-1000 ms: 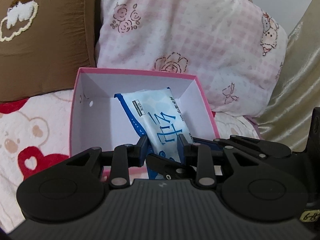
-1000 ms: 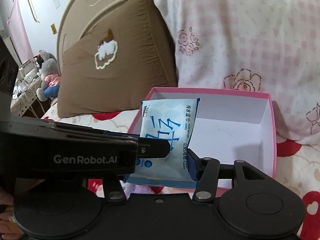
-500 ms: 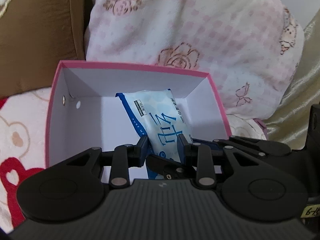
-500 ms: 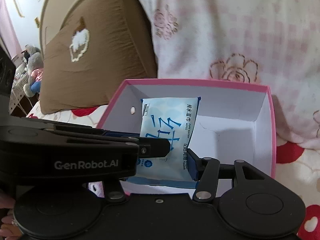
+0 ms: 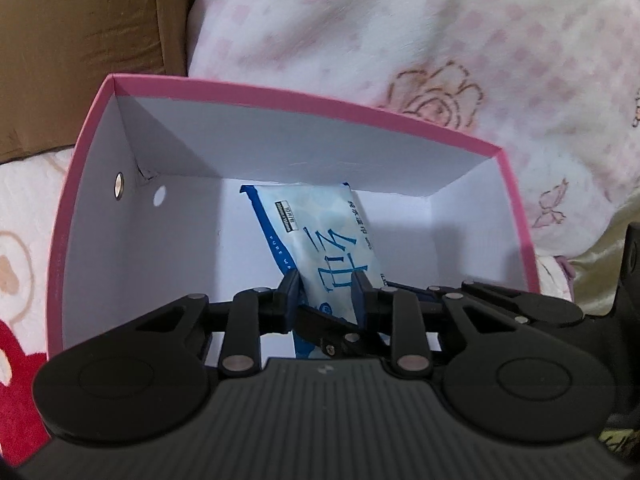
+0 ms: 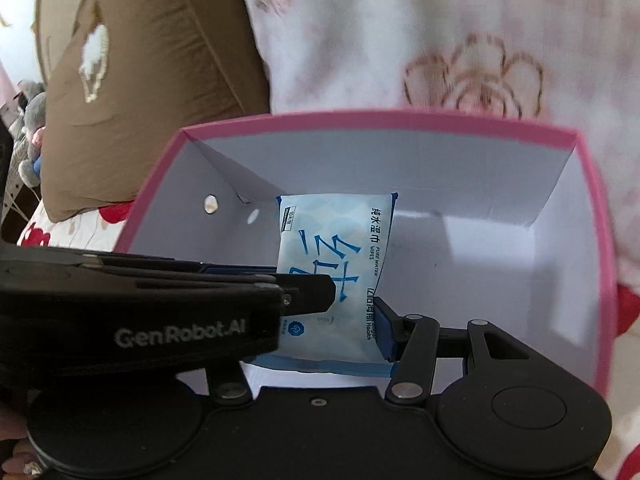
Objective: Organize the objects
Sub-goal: 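Lower the wet-wipe pack into the pink box and open the left gripper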
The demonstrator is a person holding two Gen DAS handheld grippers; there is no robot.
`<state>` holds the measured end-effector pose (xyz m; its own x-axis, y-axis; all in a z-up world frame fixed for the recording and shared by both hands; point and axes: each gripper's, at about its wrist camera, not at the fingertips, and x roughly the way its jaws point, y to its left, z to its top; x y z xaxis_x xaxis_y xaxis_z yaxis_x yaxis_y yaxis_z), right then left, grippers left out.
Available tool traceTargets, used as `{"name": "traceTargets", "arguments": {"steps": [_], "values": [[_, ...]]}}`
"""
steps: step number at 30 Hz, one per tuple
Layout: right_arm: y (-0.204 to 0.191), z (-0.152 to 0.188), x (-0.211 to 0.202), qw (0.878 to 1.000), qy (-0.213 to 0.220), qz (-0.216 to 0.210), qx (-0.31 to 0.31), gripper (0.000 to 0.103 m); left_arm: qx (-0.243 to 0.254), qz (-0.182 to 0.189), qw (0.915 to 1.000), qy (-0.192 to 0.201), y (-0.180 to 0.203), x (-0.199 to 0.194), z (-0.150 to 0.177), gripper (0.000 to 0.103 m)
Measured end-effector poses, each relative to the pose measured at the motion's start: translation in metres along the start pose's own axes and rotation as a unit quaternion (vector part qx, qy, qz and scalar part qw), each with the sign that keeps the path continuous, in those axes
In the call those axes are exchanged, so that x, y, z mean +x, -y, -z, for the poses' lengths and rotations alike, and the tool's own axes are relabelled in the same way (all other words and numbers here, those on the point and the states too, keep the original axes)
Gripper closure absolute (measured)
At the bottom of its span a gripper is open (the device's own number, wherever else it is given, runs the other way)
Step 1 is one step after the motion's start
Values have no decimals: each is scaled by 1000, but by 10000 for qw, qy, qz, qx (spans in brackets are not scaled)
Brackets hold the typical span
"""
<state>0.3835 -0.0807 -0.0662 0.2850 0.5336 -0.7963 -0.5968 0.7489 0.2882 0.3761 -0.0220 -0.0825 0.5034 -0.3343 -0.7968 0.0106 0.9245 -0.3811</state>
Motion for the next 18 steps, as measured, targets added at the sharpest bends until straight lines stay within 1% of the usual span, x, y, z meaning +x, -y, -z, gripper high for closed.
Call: {"name": "traceTargets", "arguments": {"steps": [2, 6, 10, 12, 17, 18], "values": [[2, 1, 6, 10000, -49, -4, 65, 46, -2, -2, 10000, -14, -3, 5, 0, 79], [-1, -1, 14, 9997, -155, 186, -22, 46, -110, -19, 9999, -105, -6, 18, -2, 79], [0, -4, 20, 9987, -388, 322, 55, 47, -164, -132, 9996, -191, -6, 28, -2, 79], [-2, -6, 22, 9981, -463, 417, -30, 47, -266, -156, 9991, -297, -8, 32, -2, 82], [8, -3, 23, 9973, -666, 229, 183, 44, -327, -158, 9986, -380, -12, 35, -1, 86], [10, -2, 22, 9974, -666, 209, 174, 42, -460, -96, 9983, -349, -15, 35, 0, 87]]}}
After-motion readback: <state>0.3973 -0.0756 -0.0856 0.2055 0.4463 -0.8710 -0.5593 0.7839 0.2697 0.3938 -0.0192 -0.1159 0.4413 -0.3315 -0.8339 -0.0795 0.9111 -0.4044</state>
